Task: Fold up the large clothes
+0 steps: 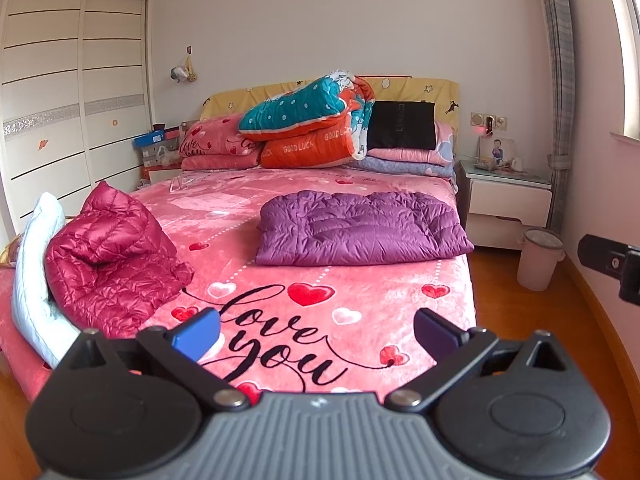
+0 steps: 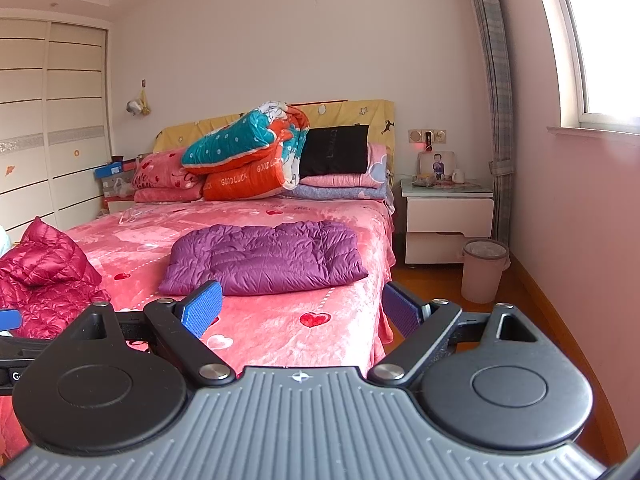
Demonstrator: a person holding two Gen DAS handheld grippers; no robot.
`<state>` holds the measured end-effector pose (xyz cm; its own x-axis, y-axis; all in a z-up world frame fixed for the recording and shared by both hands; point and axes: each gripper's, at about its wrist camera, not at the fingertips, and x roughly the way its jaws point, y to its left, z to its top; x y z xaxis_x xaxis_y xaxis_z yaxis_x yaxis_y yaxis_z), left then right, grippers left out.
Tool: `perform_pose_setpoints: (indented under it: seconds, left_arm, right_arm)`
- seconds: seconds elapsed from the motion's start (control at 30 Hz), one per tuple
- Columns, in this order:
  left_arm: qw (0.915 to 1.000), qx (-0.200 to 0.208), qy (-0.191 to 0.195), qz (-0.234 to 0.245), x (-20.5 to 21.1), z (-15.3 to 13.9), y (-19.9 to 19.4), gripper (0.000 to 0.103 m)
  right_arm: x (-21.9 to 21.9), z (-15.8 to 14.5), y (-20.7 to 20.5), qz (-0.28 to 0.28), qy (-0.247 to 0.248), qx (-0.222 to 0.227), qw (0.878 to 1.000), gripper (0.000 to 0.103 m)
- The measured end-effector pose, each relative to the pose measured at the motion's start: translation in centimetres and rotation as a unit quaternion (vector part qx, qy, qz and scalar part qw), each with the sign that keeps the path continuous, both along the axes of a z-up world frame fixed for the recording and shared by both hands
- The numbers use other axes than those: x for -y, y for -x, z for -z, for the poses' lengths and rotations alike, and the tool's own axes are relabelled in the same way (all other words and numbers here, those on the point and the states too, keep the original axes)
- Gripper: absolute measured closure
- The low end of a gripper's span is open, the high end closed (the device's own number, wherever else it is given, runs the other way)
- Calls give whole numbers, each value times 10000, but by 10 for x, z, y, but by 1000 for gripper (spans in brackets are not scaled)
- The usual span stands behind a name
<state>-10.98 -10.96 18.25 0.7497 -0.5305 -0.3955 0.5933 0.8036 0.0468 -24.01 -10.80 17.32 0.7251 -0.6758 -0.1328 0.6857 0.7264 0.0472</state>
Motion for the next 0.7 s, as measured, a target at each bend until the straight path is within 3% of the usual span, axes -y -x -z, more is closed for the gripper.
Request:
perform_pose_setpoints:
  seconds: [0.7]
  left_arm:
    - [9999, -70, -72, -3, 8, 10, -6, 1]
  right_arm:
    - [11, 7, -2, -18, -69, -67, 10000, 0]
